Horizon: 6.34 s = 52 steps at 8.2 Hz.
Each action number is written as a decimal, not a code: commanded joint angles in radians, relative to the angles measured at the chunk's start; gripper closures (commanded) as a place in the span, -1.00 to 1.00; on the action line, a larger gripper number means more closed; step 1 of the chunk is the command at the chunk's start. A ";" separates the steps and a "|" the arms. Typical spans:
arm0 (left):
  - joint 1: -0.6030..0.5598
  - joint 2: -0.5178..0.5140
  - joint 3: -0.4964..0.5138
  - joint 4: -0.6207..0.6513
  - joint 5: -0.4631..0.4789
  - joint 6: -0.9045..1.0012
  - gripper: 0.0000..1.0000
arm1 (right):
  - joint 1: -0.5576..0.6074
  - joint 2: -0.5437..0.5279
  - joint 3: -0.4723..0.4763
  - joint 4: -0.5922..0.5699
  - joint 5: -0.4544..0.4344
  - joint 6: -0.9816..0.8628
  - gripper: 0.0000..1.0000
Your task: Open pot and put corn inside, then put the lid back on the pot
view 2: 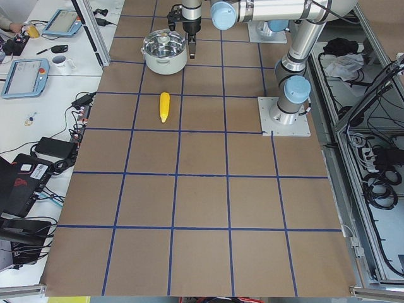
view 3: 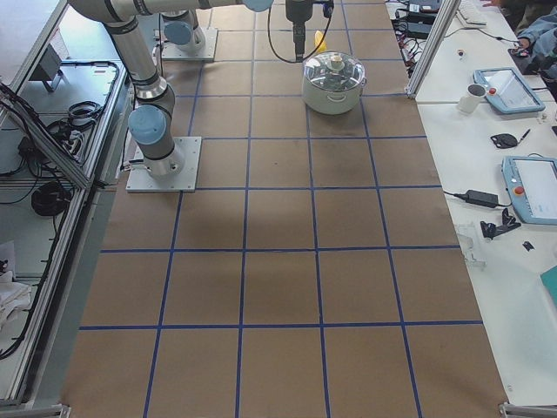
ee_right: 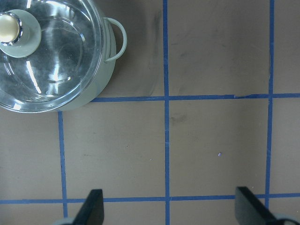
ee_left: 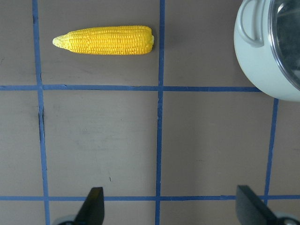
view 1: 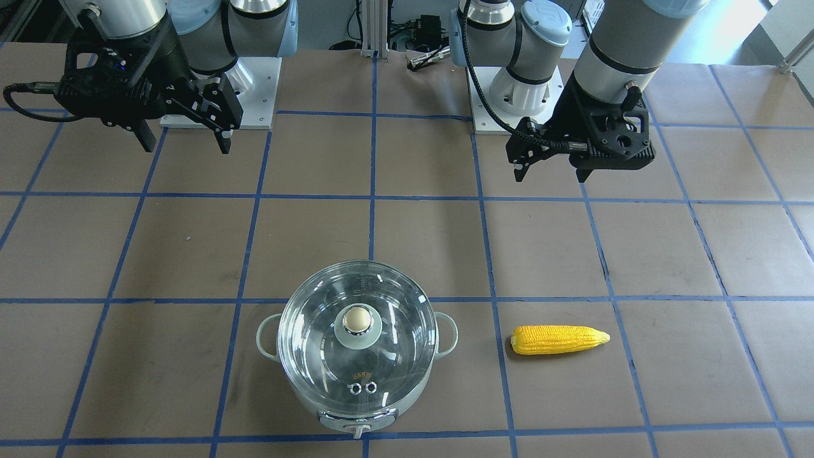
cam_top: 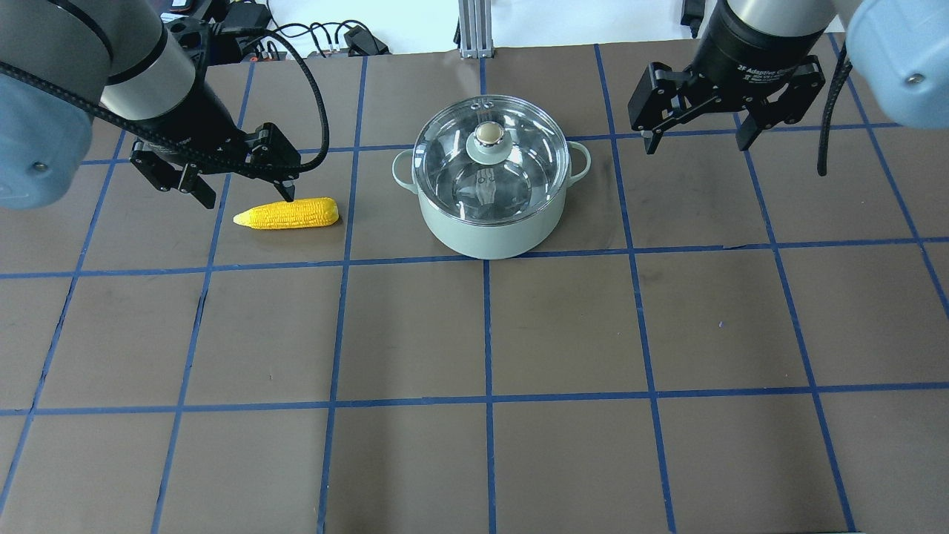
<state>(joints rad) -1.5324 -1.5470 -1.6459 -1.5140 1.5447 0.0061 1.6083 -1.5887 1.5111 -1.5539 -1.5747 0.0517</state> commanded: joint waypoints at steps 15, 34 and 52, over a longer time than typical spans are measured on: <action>0.187 -0.209 0.003 0.311 -0.021 1.208 -1.00 | -0.005 0.012 -0.002 -0.005 -0.007 -0.006 -1.00; 0.189 -0.579 0.002 0.437 -0.097 1.660 -0.65 | 0.285 0.518 -0.151 -0.558 -0.047 0.418 -0.95; -0.035 -0.268 0.011 0.420 -0.094 1.459 1.00 | 0.126 0.235 -0.146 -0.237 0.056 0.199 0.39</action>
<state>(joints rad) -1.5214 -1.8161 -1.6353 -1.1358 1.4535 1.5367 1.8422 -1.2290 1.3530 -1.9638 -1.5722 0.3765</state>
